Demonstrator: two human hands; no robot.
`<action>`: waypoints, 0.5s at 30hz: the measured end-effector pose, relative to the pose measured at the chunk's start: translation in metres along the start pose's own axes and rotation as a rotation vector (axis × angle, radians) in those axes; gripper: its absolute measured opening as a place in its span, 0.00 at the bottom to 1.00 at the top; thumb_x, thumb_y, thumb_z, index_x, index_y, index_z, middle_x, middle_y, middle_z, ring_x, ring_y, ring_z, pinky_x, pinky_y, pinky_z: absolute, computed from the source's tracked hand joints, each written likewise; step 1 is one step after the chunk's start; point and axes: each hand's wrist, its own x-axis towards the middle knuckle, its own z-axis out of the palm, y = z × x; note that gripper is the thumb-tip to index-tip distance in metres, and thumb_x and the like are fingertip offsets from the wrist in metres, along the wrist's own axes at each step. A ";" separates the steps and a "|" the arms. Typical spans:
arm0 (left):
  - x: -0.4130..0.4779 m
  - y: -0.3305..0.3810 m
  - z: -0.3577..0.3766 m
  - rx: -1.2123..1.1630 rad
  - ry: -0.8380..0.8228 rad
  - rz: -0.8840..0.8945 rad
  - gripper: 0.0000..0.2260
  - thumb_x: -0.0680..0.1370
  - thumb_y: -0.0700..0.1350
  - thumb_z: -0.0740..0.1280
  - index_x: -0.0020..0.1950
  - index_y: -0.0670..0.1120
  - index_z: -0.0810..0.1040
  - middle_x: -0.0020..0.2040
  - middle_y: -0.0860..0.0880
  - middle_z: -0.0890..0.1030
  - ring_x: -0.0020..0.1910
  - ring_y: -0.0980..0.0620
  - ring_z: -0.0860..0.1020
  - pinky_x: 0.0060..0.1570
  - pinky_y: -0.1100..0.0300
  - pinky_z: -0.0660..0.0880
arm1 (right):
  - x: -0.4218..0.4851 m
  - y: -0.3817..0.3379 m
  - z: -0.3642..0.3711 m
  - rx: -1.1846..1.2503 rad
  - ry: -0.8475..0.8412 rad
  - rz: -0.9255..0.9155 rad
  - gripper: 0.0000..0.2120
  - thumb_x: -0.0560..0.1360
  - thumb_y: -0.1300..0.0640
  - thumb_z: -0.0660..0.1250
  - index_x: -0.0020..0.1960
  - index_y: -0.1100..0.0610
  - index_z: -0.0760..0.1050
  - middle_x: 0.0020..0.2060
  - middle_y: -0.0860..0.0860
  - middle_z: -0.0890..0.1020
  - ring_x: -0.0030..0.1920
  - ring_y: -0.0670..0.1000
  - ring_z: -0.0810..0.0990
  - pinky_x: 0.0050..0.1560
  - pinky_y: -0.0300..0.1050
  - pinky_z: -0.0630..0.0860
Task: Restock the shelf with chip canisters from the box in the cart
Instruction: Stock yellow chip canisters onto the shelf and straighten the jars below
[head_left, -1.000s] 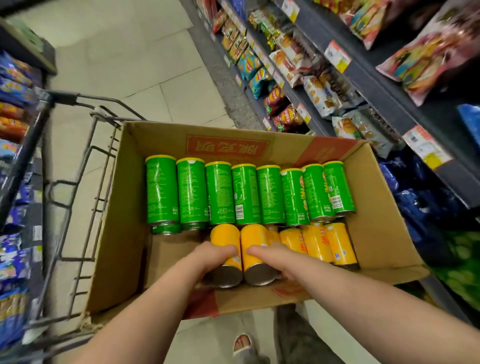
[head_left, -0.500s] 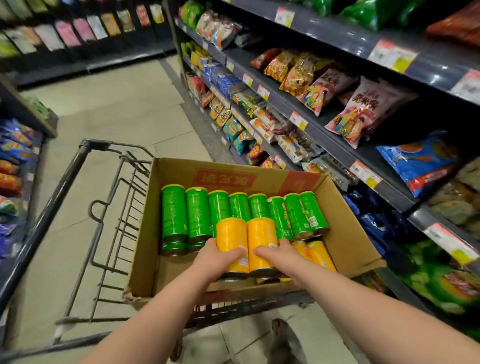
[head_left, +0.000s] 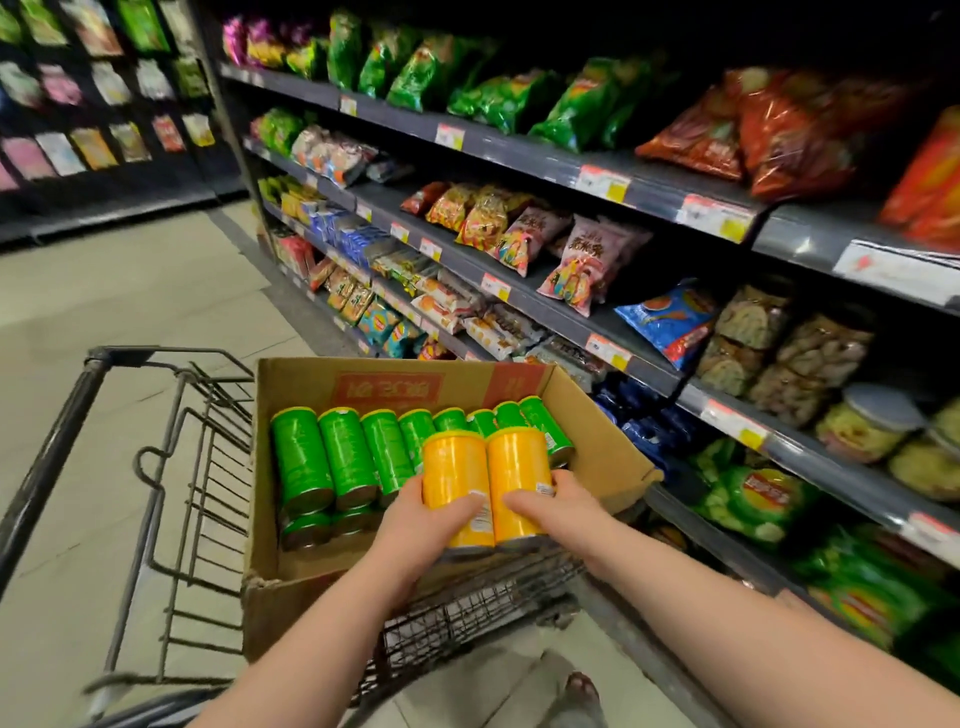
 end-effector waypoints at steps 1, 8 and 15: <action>-0.001 0.000 0.003 -0.009 -0.014 0.005 0.35 0.59 0.63 0.74 0.60 0.48 0.72 0.54 0.47 0.80 0.51 0.48 0.79 0.56 0.51 0.76 | -0.005 0.002 -0.003 0.014 0.009 0.005 0.33 0.72 0.49 0.71 0.70 0.57 0.61 0.62 0.54 0.74 0.58 0.53 0.75 0.59 0.50 0.74; -0.015 0.011 0.036 0.015 -0.155 0.098 0.23 0.73 0.52 0.72 0.63 0.48 0.69 0.53 0.49 0.76 0.48 0.52 0.77 0.44 0.59 0.71 | -0.035 0.028 -0.035 0.096 0.143 0.045 0.32 0.71 0.50 0.72 0.69 0.58 0.62 0.56 0.52 0.75 0.56 0.54 0.78 0.59 0.52 0.76; -0.047 0.031 0.082 0.033 -0.255 0.146 0.28 0.67 0.56 0.75 0.62 0.50 0.68 0.54 0.49 0.76 0.53 0.48 0.77 0.55 0.55 0.73 | -0.073 0.060 -0.078 0.152 0.243 0.048 0.29 0.72 0.50 0.71 0.68 0.55 0.63 0.54 0.51 0.75 0.52 0.50 0.77 0.44 0.41 0.74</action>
